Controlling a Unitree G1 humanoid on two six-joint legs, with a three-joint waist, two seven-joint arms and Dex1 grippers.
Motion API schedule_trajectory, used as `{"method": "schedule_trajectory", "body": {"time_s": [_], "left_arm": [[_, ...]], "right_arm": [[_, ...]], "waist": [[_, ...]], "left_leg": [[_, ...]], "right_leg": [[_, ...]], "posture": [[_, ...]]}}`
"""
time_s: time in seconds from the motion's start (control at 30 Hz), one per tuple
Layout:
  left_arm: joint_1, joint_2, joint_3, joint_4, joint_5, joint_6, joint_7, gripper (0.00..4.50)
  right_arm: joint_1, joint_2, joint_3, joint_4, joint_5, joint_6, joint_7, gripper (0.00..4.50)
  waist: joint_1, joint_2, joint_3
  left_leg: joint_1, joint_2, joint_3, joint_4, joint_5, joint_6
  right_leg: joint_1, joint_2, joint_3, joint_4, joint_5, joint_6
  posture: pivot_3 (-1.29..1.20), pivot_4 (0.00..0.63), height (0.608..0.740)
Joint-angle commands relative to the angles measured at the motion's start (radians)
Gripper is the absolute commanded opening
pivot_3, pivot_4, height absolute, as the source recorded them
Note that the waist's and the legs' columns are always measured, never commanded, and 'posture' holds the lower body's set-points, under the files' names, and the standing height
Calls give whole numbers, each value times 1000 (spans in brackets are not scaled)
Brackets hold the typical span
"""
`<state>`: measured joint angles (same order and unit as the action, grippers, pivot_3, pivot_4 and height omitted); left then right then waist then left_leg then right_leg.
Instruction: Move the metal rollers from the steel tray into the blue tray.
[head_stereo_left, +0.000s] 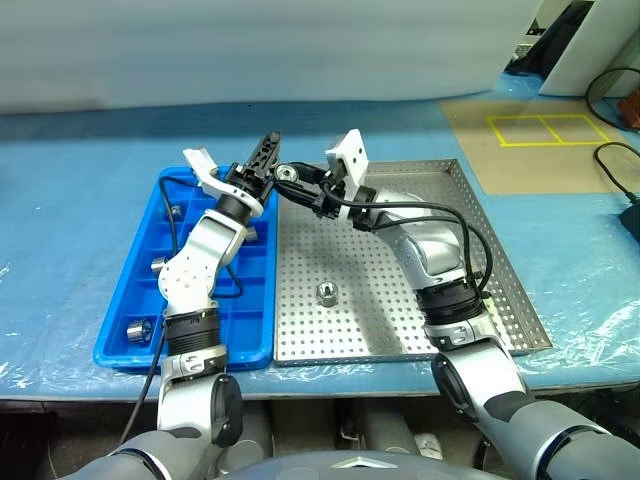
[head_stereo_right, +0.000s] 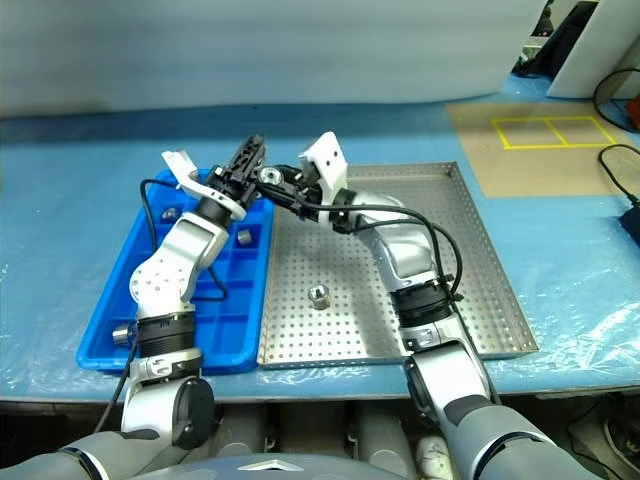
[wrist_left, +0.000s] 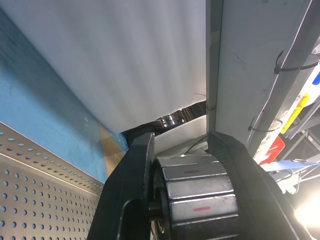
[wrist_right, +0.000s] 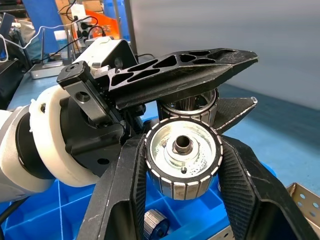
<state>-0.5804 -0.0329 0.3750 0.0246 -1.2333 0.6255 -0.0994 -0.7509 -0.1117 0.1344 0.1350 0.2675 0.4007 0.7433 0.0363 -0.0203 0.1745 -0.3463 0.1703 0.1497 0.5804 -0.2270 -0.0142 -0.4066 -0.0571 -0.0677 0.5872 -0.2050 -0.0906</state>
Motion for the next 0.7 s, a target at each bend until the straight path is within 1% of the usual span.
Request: {"method": "schedule_trajectory", "body": {"time_s": [0.03,0.1,0.17,0.23,0.3,0.33,0.37,0.4,0.43,0.5,0.57,0.63,0.7], "left_arm": [[-28,23,51,10,20,-68,40,1317],[-36,27,72,16,4,-84,53,1317],[-57,15,122,25,-32,-137,84,1317],[-85,11,179,52,-54,-213,118,1317],[-106,15,223,85,-73,-272,148,1317],[-112,15,239,94,-82,-292,157,1317],[-116,17,251,100,-90,-305,160,1317],[-117,19,256,100,-94,-308,160,1317],[-114,27,251,98,-91,-298,155,1317],[-84,91,182,73,-36,-219,91,1317],[-49,171,104,33,21,-141,-3,1317],[-30,238,79,14,32,-98,-65,1317],[-12,303,67,-1,53,-72,-120,1317]], "right_arm": [[-36,4,-46,3,10,-48,-39,1640],[-63,27,-102,28,43,-70,-85,1640],[-107,71,-212,60,139,-64,-162,1640],[-169,122,-369,113,307,-41,-271,1640],[-257,173,-579,199,599,-23,-449,1640],[-289,186,-659,236,715,-15,-506,1640],[-304,188,-696,255,766,-2,-521,1640],[-304,179,-691,258,753,3,-509,1640],[-296,165,-657,250,712,12,-488,1640],[-250,113,-504,186,586,37,-392,1640],[-200,60,-354,103,499,67,-281,1640],[-154,0,-231,34,429,82,-177,1640],[-112,-56,-135,-23,374,90,-92,1640]], "waist": [[0,0,0],[-1,0,0],[-3,0,0],[-3,0,0],[-4,1,1],[-1,1,1],[4,0,0],[6,0,0],[5,-1,-1],[3,-2,-1],[0,-2,-1],[0,-2,-1],[0,-2,-1]], "left_leg": [[0,0,0,0,0,0],[0,0,0,0,0,0],[0,0,0,0,0,-1],[0,0,0,0,1,-1],[1,0,0,-1,1,-1],[3,0,0,-1,1,-1],[4,0,0,-1,0,-1],[5,0,0,-1,-1,-2],[4,0,0,-2,-1,-2],[1,-1,0,-2,-1,0],[-2,-1,0,0,0,0],[-7,-1,0,0,0,-1],[-7,-1,0,0,1,-1]], "right_leg": [[0,0,0,0,0,0],[0,0,0,0,0,0],[0,0,0,0,0,0],[-1,0,0,1,0,0],[-1,0,0,1,0,0],[-1,0,0,1,0,0],[-1,0,0,0,0,0],[0,0,0,0,0,0],[0,0,0,-2,0,0],[-1,0,0,-3,2,3],[-5,0,-1,-1,3,6],[-11,0,0,1,4,6],[-12,0,0,2,4,6]], "posture": [[-86,150,740],[-85,150,740],[-80,150,740],[-74,150,740],[-74,150,740],[-70,150,740],[-70,150,740],[-70,150,740],[-70,150,740],[-70,150,740],[-70,150,740],[-70,150,740],[-72,150,740]]}}
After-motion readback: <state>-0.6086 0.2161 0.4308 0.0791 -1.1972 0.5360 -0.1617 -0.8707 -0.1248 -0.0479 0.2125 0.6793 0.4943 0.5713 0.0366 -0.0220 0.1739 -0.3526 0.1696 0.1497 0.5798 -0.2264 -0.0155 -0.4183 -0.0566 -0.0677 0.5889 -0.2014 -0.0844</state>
